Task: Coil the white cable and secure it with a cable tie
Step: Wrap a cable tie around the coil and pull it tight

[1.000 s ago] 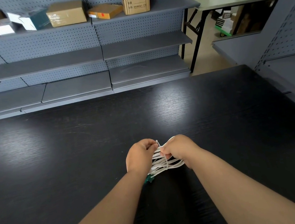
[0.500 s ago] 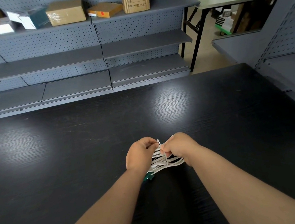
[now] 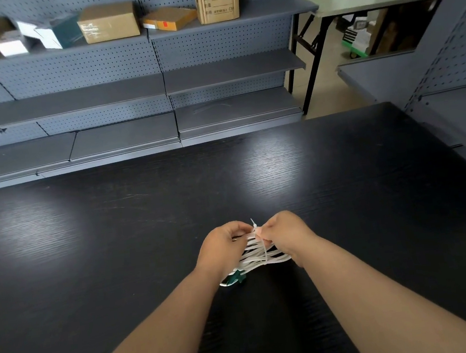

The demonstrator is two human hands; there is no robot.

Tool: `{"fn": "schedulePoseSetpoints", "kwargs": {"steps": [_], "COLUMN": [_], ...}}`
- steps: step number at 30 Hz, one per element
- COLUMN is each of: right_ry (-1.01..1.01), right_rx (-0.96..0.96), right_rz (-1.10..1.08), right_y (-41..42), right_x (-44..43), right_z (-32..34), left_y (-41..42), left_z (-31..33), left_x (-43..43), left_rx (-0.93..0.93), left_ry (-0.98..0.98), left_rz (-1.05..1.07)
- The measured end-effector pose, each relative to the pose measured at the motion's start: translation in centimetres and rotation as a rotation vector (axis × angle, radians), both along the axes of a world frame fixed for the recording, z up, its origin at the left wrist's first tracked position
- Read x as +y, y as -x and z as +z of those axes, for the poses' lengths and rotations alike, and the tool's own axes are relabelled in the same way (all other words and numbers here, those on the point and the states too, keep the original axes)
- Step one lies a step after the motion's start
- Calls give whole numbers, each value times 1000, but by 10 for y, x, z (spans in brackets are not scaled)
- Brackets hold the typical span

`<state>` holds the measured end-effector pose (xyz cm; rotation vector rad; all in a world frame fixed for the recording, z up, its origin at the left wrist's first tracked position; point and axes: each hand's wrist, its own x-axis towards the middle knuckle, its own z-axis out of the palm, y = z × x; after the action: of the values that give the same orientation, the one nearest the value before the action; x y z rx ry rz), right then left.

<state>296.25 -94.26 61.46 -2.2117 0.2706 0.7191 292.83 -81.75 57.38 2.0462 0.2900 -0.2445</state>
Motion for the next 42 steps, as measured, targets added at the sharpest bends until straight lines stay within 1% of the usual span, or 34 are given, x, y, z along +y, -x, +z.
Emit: {"fn": "schedulePoseSetpoints", "kwargs": {"steps": [4,8,11,14,18,27,30,34,35,37,42], "right_ry": [-14,-27,-1,7,-19,-42,-49,90,116,140,258], "right_rx": [-7,-14,-10,-18,-33,-99,-155,-316,-328,-285,-73], "right_rz": [-12,-14,-13,-28,-38,-21,-25,30,46,87,209], "right_y": [1,2,2,3,4,8,8,5,3,-2,-20], "right_x": [0,0,1,2,2,-2,-4,-5,-5,-4,4], "right_z": [0,0,1,-2,-4,-3,-3,-2,-3,-3,-2], "left_y": [6,16,20,21,20,21,20,20,21,21,21], "left_z": [5,17,13,0,-7,-7,-8,-7,-7,-7,-9], "left_x": [7,3,-2,-4,-6,-6,-5,-5,-5,-5,-5], "left_rx": [31,-11,-64,-147,-212,-245,-232,-227,-225,-219,-228], "left_ry": [-104,-353,-495,-564,-553,-512,-505,-509,-509,-514,-540], "left_rz": [-177,-336,-358,-335,-259,-205,-196,-191,-192,-202,-232]}}
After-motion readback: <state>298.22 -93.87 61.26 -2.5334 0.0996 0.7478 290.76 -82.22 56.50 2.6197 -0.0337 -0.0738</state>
